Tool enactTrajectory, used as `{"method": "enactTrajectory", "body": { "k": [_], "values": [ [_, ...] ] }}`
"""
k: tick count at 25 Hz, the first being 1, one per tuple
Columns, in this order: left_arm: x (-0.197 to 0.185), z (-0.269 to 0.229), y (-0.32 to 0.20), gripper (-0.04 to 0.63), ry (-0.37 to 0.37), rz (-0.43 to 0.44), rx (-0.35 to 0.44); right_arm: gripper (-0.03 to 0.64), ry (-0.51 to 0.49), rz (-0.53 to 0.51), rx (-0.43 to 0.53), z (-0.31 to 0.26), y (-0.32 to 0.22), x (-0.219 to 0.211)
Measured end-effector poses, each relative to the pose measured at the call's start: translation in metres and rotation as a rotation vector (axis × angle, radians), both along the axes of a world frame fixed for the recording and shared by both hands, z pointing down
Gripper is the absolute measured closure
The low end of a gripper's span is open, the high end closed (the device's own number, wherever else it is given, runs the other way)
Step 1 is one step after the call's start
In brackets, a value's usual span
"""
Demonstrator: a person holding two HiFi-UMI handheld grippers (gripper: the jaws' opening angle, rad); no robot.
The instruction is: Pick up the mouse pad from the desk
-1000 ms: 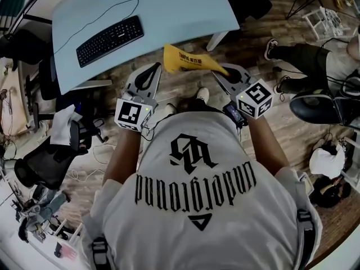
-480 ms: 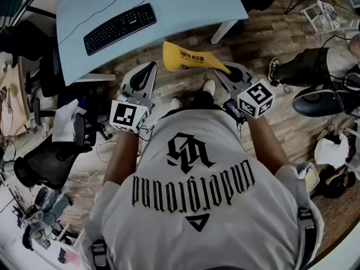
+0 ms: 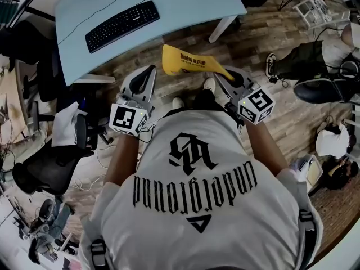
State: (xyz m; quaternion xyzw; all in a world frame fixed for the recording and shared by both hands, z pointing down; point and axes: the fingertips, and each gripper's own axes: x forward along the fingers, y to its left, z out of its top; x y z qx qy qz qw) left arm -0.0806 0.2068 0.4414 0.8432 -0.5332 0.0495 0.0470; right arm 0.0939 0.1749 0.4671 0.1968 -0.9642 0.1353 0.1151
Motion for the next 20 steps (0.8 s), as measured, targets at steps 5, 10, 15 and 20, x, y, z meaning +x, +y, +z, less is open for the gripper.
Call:
{"method": "enactTrajectory", "body": {
  "k": [5,10,15,20],
  "values": [
    [-0.006,0.002,0.008,0.588,0.012,0.005,-0.002,0.592,-0.011,0.01,0.008,-0.006,0.012,-0.007],
    [-0.01,0.006,0.008,0.588,0.028,0.015,-0.01,0.592,-0.014,0.014,0.021,-0.012,0.013,-0.013],
    [-0.01,0.005,0.007,0.588,0.024,0.032,-0.006,0.592,-0.016,0.03,0.031,-0.016,0.012,-0.015],
    [-0.009,0.004,0.009,0.588,0.025,0.038,-0.006,0.592,-0.019,0.042,0.031,-0.016,0.012,-0.015]
  ]
}}
